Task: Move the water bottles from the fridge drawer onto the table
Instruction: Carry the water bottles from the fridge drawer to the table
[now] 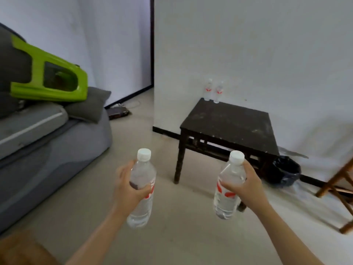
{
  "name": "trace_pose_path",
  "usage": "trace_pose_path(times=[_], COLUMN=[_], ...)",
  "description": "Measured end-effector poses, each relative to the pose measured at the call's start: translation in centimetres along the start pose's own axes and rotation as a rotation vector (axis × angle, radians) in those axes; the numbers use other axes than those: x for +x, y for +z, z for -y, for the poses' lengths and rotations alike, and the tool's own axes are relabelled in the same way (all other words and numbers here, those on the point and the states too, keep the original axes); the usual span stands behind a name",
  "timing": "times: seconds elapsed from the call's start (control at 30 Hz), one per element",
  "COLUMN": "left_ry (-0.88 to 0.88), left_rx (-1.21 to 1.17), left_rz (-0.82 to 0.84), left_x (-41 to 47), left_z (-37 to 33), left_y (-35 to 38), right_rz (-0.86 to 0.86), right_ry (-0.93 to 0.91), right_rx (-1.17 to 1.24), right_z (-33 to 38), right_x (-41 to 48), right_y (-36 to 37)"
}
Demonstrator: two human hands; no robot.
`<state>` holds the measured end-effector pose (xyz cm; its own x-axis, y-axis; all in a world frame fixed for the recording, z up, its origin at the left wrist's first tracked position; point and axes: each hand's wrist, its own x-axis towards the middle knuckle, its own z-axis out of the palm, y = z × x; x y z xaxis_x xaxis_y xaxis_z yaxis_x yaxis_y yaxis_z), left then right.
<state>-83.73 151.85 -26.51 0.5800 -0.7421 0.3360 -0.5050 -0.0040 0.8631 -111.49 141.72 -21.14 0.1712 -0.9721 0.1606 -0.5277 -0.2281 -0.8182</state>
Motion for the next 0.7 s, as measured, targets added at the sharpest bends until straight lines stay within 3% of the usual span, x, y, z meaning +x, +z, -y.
trace_pose_path(times=[0.17, 0.33, 0.7], left_ry=[-0.052, -0.048, -0.146], left_rx=[0.037, 0.078, 0.135], left_rz=[-0.137, -0.165, -0.319], left_x=[5.4, 13.7, 28.3], left_z=[3.3, 4.9, 11.4], left_y=[-2.2, -3.3, -5.8], right_rz=[0.160, 0.256, 0.438], right_ry=[-0.084, -0.186, -0.268], right_rx=[0.080, 0.140, 0.051], right_z=[2.9, 5.2, 10.1], right_x=[6.3, 14.1, 31.6], right_y=[7.1, 13.8, 27.7])
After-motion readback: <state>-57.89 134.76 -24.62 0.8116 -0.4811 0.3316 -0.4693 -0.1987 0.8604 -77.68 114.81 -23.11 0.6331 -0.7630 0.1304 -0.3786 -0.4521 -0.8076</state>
